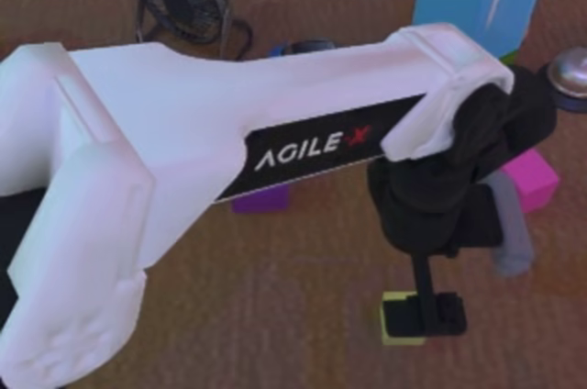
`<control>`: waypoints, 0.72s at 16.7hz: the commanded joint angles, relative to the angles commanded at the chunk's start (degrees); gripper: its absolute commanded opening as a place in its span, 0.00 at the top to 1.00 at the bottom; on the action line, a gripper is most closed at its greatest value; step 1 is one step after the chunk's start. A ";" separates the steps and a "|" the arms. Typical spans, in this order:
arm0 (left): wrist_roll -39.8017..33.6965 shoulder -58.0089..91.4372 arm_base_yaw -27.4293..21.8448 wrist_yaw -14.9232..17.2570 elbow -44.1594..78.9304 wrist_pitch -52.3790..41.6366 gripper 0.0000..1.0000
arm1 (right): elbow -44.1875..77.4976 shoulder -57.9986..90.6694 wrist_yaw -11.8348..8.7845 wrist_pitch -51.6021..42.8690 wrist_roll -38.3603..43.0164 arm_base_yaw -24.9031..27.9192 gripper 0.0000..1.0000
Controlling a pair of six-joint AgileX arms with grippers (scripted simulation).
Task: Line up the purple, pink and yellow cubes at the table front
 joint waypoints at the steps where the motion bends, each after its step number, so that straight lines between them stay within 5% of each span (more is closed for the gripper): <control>1: -0.21 -0.55 0.39 -0.07 -0.54 0.35 0.00 | 0.56 0.57 -0.04 -0.39 -0.08 0.10 0.00; 6: -3.80 -12.13 7.21 -0.86 -11.71 7.17 0.00 | 11.83 12.29 -0.17 -7.72 -1.55 1.41 0.00; 12: -12.04 -44.73 22.36 -1.34 -39.03 23.34 0.00 | 36.95 44.94 0.09 -24.48 -5.22 3.88 0.00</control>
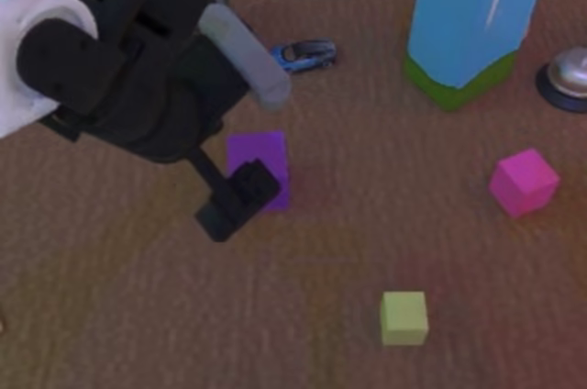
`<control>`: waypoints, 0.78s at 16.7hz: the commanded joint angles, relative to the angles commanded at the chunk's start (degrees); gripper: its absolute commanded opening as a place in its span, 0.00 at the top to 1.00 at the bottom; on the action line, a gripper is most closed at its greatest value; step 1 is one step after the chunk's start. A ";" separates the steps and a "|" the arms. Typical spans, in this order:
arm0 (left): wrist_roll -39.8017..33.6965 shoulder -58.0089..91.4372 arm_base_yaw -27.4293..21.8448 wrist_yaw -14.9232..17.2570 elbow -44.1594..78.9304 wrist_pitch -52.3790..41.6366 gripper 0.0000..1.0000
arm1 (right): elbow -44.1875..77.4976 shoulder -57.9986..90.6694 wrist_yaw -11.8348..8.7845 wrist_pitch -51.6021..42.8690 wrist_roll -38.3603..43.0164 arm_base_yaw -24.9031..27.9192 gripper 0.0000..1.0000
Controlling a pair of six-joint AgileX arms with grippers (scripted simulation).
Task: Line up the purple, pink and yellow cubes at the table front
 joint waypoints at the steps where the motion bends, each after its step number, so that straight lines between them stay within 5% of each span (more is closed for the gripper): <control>1: -1.65 -6.70 2.98 -0.04 -5.67 3.21 0.00 | 4.64 6.73 0.05 -3.27 -0.75 0.50 0.00; 8: -12.74 -51.79 22.77 -0.13 -44.02 25.89 0.00 | 34.62 48.13 0.27 -24.84 -5.60 4.01 0.00; 13: -18.16 -73.52 32.24 0.29 -61.44 39.07 0.00 | 51.10 68.29 0.18 -35.33 -7.89 5.77 0.00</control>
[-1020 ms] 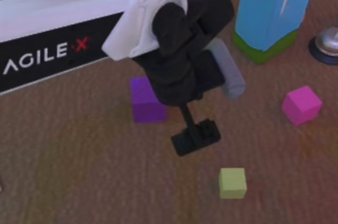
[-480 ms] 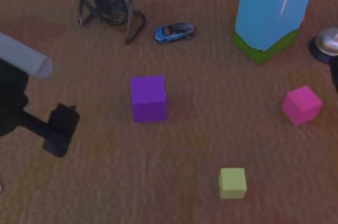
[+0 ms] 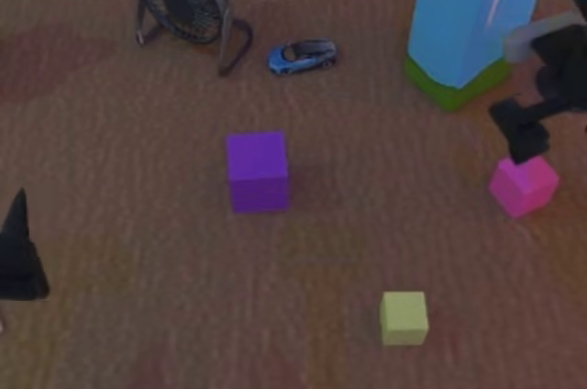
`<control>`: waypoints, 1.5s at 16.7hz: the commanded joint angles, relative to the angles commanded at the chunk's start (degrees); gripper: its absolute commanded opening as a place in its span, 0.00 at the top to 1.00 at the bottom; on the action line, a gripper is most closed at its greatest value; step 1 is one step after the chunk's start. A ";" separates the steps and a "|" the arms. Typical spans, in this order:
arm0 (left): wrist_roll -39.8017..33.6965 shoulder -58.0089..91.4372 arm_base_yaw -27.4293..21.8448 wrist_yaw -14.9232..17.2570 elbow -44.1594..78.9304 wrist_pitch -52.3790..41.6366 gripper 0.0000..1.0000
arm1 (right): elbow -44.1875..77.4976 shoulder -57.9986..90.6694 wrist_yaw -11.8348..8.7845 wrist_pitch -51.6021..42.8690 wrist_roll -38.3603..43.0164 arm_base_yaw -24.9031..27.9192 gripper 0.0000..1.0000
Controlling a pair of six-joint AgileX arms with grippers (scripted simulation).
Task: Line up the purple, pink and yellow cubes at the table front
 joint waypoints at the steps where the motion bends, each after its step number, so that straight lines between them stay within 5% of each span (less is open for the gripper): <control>1: -0.78 -2.98 1.35 0.09 -2.15 2.12 0.00 | 2.40 2.85 -0.03 -1.40 -0.31 0.24 0.00; 11: -2.31 -9.21 4.02 0.30 -6.66 6.70 0.00 | 7.24 8.27 -0.12 -3.95 -0.95 0.44 0.00; 19: -2.31 -9.21 4.02 0.30 -6.66 6.70 0.00 | -1.61 14.61 -0.08 11.54 -0.81 0.77 0.00; 24: -2.31 -9.21 4.02 0.30 -6.66 6.70 0.00 | -2.57 15.46 -0.07 13.02 -0.78 0.80 0.00; 25: -2.31 -9.21 4.02 0.30 -6.66 6.70 0.00 | -2.57 15.46 -0.07 13.02 -0.78 0.80 0.08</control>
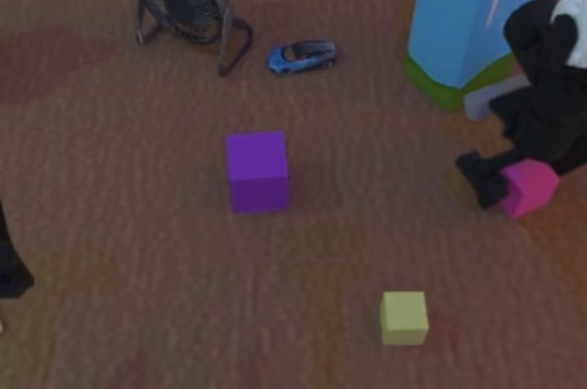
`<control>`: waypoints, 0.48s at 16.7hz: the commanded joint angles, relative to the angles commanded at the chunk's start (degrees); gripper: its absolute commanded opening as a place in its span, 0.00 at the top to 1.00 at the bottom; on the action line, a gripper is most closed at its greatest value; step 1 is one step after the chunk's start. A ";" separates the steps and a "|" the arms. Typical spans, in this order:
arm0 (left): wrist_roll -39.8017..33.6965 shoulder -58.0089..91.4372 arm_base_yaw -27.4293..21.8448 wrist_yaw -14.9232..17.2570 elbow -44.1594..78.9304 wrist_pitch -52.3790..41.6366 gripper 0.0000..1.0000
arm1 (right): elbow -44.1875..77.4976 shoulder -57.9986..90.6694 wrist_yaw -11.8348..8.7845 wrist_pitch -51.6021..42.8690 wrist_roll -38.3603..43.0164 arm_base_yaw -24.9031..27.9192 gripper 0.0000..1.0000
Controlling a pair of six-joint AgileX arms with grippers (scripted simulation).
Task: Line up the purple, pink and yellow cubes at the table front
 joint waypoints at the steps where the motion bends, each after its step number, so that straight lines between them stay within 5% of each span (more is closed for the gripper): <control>1: 0.00 0.00 0.00 0.00 0.00 0.00 0.00 | 0.00 0.00 0.00 0.00 0.00 0.00 0.15; 8: 0.00 0.00 0.00 0.00 0.00 0.00 0.00 | 0.00 0.00 0.00 0.00 0.00 0.00 0.68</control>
